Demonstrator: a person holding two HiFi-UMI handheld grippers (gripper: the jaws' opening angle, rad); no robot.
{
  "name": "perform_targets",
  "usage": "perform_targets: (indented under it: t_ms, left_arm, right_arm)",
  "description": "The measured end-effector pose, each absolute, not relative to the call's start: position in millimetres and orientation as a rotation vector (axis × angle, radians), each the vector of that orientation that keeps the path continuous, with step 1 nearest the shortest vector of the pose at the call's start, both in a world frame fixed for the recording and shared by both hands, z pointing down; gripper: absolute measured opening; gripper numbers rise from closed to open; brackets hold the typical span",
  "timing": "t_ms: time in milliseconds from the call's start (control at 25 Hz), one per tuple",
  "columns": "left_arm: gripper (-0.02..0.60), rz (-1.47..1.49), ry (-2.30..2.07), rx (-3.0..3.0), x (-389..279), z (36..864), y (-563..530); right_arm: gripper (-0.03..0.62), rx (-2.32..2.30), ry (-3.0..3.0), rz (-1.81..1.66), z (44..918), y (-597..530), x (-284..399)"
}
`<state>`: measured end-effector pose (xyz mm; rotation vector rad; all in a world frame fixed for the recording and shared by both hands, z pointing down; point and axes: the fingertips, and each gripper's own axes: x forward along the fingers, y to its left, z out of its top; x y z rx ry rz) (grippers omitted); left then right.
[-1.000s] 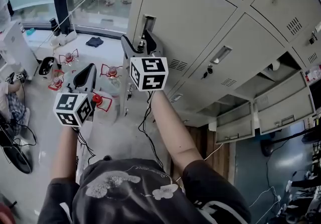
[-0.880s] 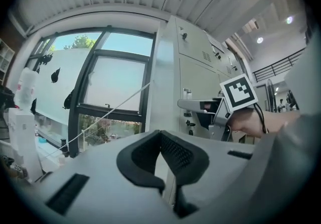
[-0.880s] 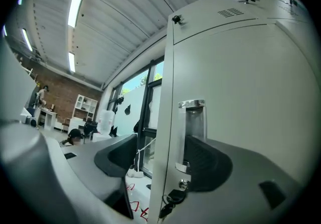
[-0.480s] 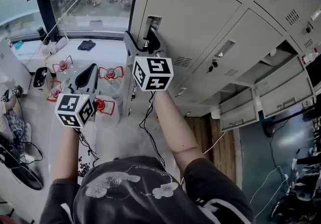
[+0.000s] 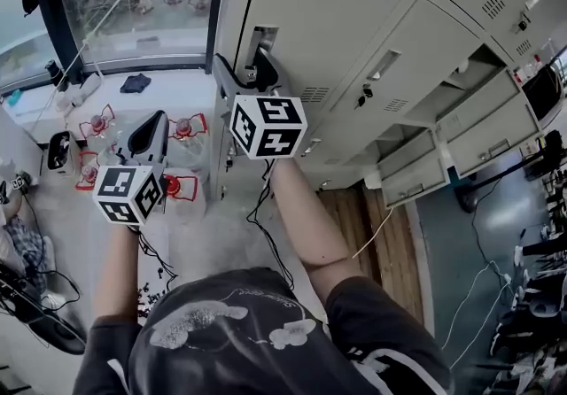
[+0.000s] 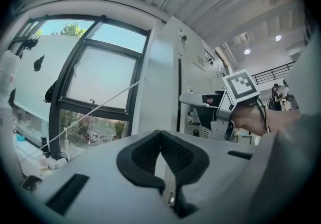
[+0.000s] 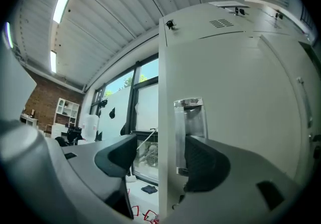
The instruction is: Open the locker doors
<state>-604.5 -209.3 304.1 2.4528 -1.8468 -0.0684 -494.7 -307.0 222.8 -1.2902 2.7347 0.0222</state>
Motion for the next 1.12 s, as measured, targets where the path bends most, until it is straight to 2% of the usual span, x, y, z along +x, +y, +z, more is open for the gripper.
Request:
perform_targets:
  t_ms: [160,600,1120]
  left_arm:
    - [0.009,-0.082,-1.788,2.49,-593.6,305.8,-206.9]
    - [0.009,-0.104,-1.663,2.568,-547.5,306.7,-190.6]
    - [0.009,-0.07,-1.62,2.598,-520.6,309.8,-169.3]
  right_arm:
    - [0.275,-1.376,2.723,-0.054,222.9,-291.9,-480.2]
    - [0.137,-1.551,2.685,-0.071,225.3,-256.2,-434.3]
    - [0.147,-1.473,2.695,-0.113,225.0,-219.6,-396.2]
